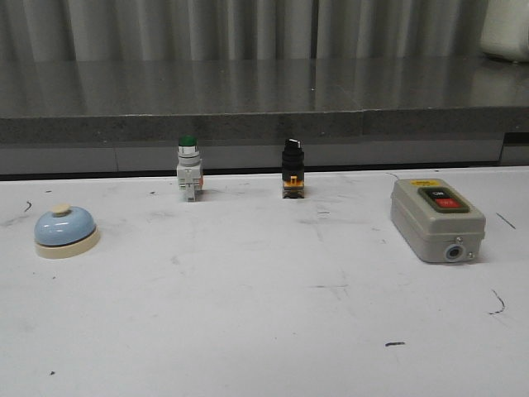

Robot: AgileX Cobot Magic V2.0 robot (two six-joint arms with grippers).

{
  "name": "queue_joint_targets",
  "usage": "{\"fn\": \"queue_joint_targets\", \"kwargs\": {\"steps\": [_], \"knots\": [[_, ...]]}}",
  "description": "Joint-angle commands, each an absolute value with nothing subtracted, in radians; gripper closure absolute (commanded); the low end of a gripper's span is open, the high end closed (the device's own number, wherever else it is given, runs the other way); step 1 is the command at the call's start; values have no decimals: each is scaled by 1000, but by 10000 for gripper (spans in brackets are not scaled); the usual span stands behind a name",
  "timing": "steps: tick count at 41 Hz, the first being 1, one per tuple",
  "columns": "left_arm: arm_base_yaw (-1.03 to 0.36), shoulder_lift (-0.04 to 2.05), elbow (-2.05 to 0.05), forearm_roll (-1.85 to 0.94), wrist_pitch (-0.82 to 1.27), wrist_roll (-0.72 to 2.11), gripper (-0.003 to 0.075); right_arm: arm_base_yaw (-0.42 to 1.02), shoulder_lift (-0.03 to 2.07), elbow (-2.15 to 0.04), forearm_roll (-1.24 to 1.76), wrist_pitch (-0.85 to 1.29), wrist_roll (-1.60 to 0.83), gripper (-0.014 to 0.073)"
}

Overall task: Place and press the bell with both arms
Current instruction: 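Move the left gripper toward the blue bell at the table edge, then lower the left gripper and grasp the blue bell by its dome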

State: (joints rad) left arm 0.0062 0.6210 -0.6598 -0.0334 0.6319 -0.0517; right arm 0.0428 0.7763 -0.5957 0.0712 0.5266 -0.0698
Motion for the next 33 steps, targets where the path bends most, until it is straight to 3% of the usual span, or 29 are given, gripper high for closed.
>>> {"fn": "queue_joint_targets", "kwargs": {"steps": [1,5,8,23,33], "knots": [[5,655,-687,-37,550,-54,399,43,791,-632,62,453,-74,170],[5,689,-687,-37,526,-48,209,43,797,-632,62,452,-74,21],[5,729,-687,-42,517,-48,136,43,797,-632,62,453,-74,-9],[-172,1092,-799,-63,526,-33,136,43,797,-632,62,453,-74,-7],[-193,1375,-948,-63,521,-33,136,43,797,-632,62,453,-74,-7]]}}
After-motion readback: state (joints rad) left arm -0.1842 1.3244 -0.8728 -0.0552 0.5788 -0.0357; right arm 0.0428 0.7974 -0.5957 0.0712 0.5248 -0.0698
